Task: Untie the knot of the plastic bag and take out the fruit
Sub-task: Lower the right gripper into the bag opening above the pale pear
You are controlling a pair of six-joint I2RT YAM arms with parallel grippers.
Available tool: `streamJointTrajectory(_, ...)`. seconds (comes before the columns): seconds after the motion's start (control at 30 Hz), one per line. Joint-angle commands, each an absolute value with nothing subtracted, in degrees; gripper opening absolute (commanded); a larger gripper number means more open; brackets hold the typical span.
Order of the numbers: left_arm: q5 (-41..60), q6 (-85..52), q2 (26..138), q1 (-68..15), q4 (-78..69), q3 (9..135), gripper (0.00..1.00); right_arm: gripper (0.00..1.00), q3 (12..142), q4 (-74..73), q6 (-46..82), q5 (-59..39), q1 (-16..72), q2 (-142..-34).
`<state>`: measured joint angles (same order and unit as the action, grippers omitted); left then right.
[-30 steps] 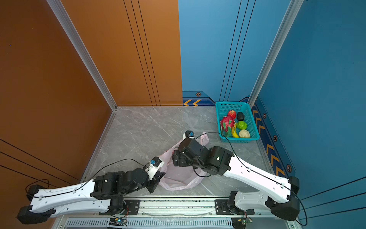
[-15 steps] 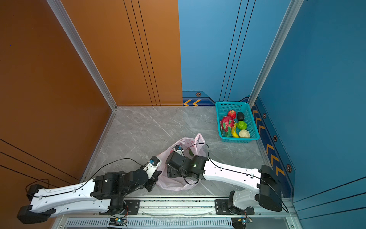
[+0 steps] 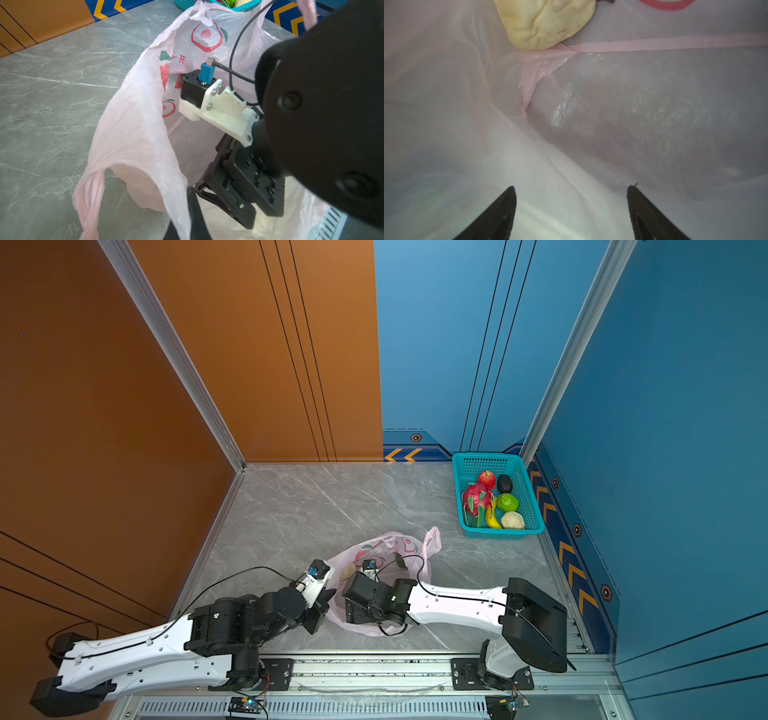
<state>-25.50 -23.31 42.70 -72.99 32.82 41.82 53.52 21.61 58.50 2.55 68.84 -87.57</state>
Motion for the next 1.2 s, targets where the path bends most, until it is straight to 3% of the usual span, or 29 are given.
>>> streamJointTrajectory(0.0, -24.9, -21.6, 42.9, -72.2, 31.1, 43.1, 0.0, 0.85, 53.0, 14.3, 62.4, 1.9, 67.4, -90.0)
streamJointTrajectory(0.5, -19.9, -21.3, 42.8, -71.9, 32.2, 41.9, 0.0, 0.89, 42.4, -23.8, 86.0, 9.9, 63.8, -97.0)
streamJointTrajectory(0.73, -18.6, -21.3, 41.6, -71.7, 34.6, 41.6, 0.0, 0.95, 41.7, -29.5, 89.8, 12.5, 63.0, -98.5)
streamJointTrajectory(1.17, -16.6, -20.3, 42.5, -70.1, 34.8, 41.5, 0.0, 0.96, 41.6, -38.8, 96.9, 12.1, 62.1, -106.4)
